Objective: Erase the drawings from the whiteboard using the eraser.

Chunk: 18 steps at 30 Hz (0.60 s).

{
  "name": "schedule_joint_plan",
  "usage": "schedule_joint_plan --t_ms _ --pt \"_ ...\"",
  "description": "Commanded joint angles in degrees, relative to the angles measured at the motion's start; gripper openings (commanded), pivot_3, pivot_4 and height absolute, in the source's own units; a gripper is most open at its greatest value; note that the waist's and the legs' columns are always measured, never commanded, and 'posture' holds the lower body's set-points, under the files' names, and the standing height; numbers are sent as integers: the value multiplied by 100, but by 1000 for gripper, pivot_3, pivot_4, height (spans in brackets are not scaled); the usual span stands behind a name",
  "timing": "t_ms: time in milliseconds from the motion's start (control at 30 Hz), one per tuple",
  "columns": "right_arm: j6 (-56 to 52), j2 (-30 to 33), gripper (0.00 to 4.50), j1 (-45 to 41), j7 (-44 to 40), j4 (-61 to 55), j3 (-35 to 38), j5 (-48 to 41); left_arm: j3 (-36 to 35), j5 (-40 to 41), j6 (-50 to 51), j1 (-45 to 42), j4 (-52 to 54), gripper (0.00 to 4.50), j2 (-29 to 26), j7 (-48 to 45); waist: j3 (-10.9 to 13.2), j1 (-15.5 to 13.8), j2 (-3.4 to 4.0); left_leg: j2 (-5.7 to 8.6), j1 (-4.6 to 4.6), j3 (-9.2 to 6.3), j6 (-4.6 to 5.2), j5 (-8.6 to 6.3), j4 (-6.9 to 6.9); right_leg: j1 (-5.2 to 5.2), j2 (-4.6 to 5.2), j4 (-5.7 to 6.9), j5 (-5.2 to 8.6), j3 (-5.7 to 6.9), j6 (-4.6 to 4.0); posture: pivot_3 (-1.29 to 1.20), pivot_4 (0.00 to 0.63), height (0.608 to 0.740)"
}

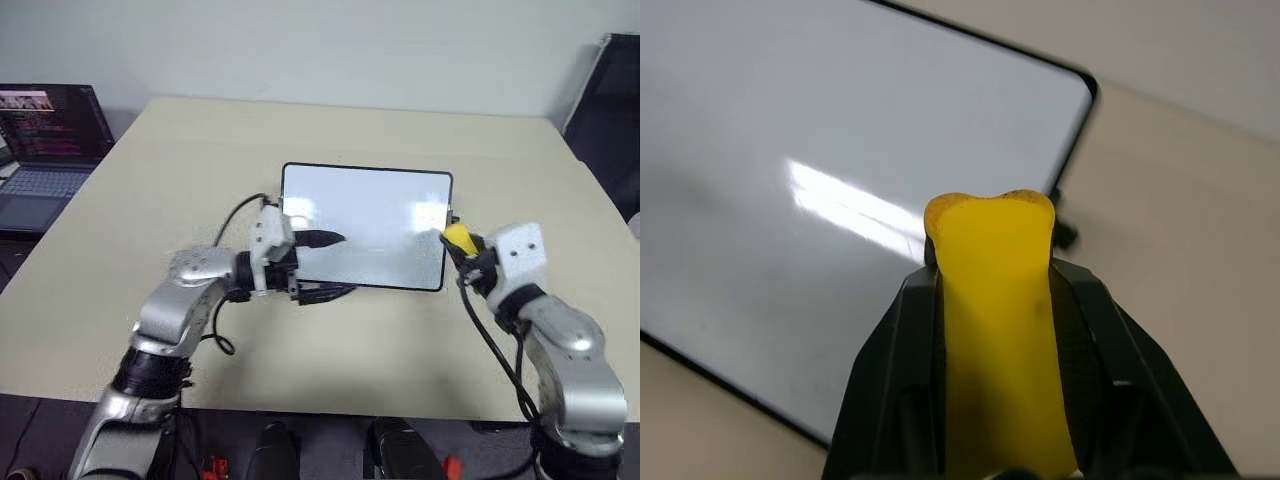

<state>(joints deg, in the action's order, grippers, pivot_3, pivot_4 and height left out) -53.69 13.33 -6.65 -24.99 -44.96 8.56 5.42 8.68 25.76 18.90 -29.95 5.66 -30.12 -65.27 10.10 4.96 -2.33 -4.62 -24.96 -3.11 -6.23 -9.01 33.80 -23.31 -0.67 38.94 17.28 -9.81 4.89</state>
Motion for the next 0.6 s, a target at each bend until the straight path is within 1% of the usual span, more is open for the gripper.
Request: schedule_joint_plan --t_ms 33,167,300,433,533,600 --pt "-662 -121 1090 182 377 -269 339 -24 395 -217 -320 -433 -333 4500 240 -369 0 12 0 1 2 1 1 1 1 2 0 1 4 -2 -10 0 150 740" --pt "-1008 -364 1090 74 755 35 729 -122 816 -472 -572 -849 -721 4500 658 -609 0 10 1 4 7 2 5 4 18 10 1 3 -2 -7 -15 0 150 740" --pt "-885 -387 1090 -148 902 569 984 -296 1144 -883 -986 -1248 -1230 4500 990 -731 0 11 1 5 7 5 5 4 16 9 1 2 -3 -11 -13 0 150 740" --pt "-651 -328 1090 -345 1042 1066 1157 -436 1192 -1062 -1160 -1491 -1588 4500 1329 -621 0 4 2 5 3 6 6 3 11 8 0 -1 -2 -12 -8 0 150 740" --pt "-419 -247 1090 -462 1118 1445 1206 -519 1212 -1145 -1195 -1483 -1607 4500 1414 -643 3 11 7 5 3 5 7 2 1 7 0 -1 -13 -11 18 0 150 740" --pt "-267 -169 1090 -532 1163 1682 1199 -571 1218 -1178 -1183 -1454 -1580 4500 1429 -671 4 10 10 4 4 4 7 2 -4 6 -1 -1 -13 -9 20 0 150 740"
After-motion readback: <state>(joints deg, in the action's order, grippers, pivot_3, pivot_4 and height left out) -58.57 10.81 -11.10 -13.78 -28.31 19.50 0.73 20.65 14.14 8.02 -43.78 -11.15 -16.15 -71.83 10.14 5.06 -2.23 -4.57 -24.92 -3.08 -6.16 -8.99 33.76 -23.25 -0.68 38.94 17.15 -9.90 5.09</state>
